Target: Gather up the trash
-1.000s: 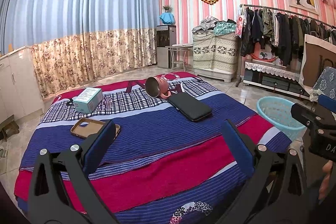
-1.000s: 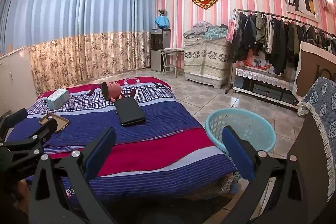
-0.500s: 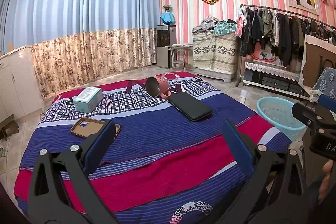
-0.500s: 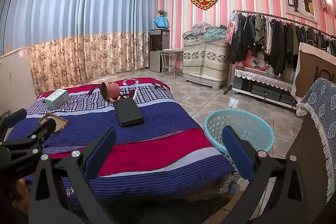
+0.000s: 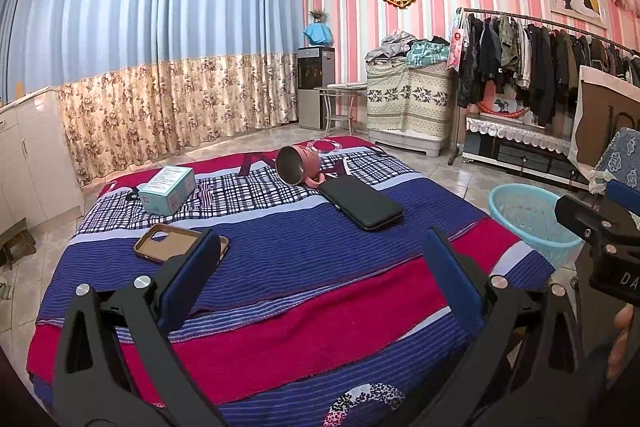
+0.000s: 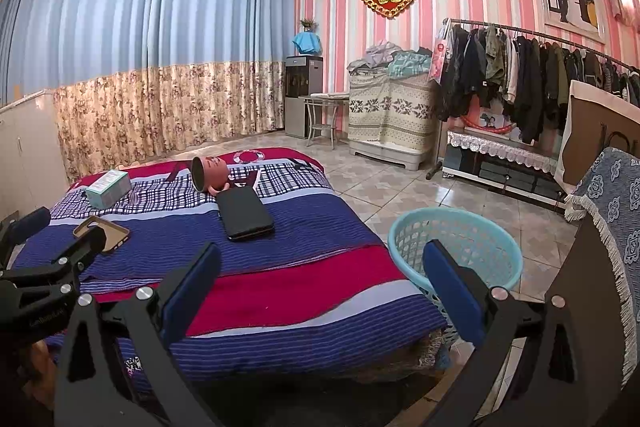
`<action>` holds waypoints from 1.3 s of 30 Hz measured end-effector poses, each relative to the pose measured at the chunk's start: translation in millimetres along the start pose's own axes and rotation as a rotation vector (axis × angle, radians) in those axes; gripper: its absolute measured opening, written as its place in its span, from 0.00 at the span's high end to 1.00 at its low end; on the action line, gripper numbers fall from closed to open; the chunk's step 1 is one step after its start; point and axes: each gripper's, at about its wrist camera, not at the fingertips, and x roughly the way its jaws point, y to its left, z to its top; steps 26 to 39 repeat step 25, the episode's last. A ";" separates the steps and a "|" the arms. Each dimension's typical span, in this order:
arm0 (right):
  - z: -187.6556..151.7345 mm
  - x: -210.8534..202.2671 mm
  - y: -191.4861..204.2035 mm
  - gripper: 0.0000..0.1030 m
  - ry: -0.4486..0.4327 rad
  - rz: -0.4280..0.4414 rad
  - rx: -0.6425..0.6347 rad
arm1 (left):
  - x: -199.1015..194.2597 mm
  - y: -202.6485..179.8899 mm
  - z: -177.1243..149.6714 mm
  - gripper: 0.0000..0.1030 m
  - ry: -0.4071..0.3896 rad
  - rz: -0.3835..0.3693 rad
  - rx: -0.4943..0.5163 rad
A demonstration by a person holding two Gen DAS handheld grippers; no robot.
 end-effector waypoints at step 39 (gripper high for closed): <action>-0.5 0.3 1.2 0.04 -0.002 0.001 0.000 | -3.2 0.8 1.8 0.05 -0.003 -0.011 -0.001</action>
